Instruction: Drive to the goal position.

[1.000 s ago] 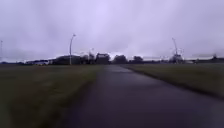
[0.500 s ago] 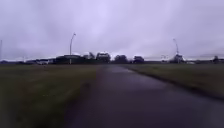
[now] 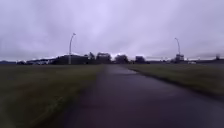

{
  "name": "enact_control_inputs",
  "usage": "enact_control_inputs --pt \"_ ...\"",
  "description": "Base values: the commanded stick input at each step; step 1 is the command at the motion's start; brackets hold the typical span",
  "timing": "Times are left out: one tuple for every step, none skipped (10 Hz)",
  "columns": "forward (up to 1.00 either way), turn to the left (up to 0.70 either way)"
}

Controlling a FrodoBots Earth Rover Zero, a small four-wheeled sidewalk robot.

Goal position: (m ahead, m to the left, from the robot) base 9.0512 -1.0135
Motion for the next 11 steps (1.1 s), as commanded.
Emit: enact_control_inputs --pt "1.0 0.0" --pt "1.0 0.0" --pt "1.0 0.0" --pt "1.0 0.0" --pt "1.0 0.0" --pt "1.0 0.0" --pt "1.0 0.02" --pt "1.0 0.03" --pt "1.0 0.03" --pt "1.0 0.04" --pt "1.0 0.04"
